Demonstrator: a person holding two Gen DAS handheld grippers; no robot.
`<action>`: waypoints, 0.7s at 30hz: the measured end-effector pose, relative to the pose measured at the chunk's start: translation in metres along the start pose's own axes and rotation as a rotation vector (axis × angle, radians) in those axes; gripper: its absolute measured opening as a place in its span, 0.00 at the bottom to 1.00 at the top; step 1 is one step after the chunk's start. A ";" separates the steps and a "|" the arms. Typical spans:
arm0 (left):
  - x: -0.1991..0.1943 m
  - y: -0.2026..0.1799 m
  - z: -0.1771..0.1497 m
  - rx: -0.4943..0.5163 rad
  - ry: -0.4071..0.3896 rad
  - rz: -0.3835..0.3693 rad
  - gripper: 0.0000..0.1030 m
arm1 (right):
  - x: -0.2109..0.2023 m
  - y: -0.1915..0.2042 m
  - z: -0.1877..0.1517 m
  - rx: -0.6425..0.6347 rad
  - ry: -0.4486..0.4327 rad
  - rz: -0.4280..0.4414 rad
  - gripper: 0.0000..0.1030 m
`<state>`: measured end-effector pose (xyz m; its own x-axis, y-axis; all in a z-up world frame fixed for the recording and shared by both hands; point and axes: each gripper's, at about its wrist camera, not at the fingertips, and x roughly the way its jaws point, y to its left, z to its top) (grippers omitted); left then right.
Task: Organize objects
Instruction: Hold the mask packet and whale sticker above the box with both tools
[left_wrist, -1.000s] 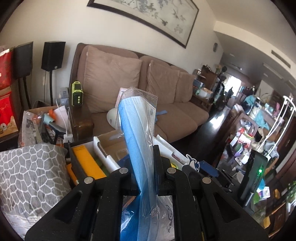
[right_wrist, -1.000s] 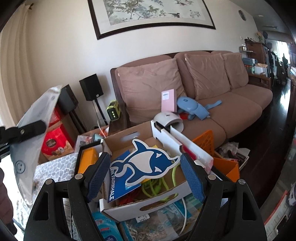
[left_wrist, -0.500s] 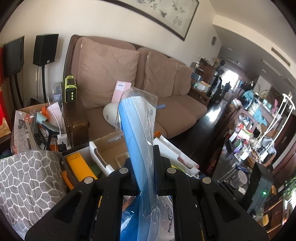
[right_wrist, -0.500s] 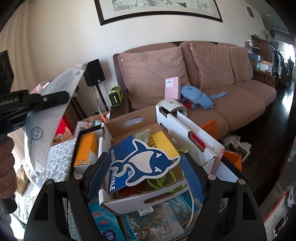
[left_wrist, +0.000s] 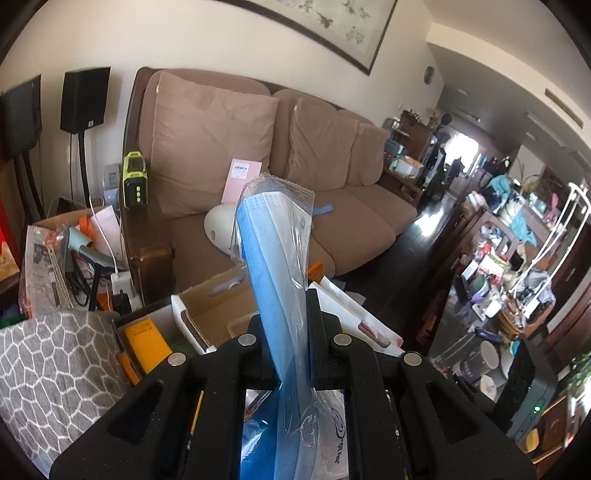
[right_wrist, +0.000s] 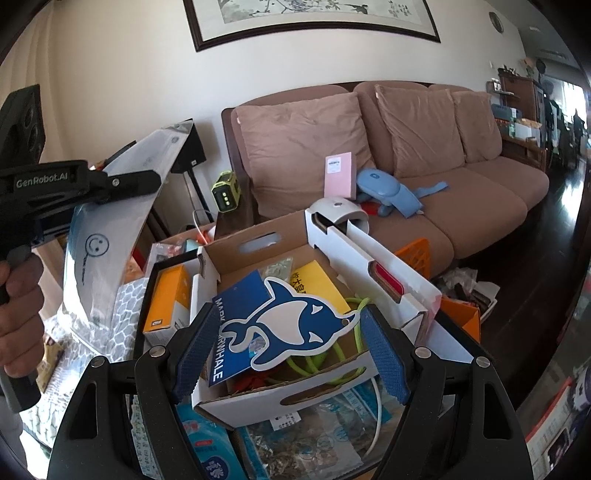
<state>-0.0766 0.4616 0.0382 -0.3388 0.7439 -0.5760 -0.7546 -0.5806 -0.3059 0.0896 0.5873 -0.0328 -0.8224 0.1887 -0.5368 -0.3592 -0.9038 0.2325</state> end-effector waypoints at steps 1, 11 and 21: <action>0.002 -0.001 0.001 0.005 0.003 0.003 0.09 | 0.000 0.000 0.000 0.000 0.000 0.001 0.77; 0.017 0.005 0.003 0.005 0.022 0.009 0.09 | 0.003 -0.004 -0.002 0.002 0.013 -0.016 0.77; 0.033 0.012 0.005 0.007 0.036 0.012 0.09 | 0.007 -0.008 -0.005 -0.008 -0.001 -0.044 0.77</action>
<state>-0.0990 0.4805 0.0193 -0.3273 0.7246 -0.6065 -0.7548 -0.5866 -0.2935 0.0892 0.5941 -0.0423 -0.8062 0.2290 -0.5455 -0.3916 -0.8977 0.2019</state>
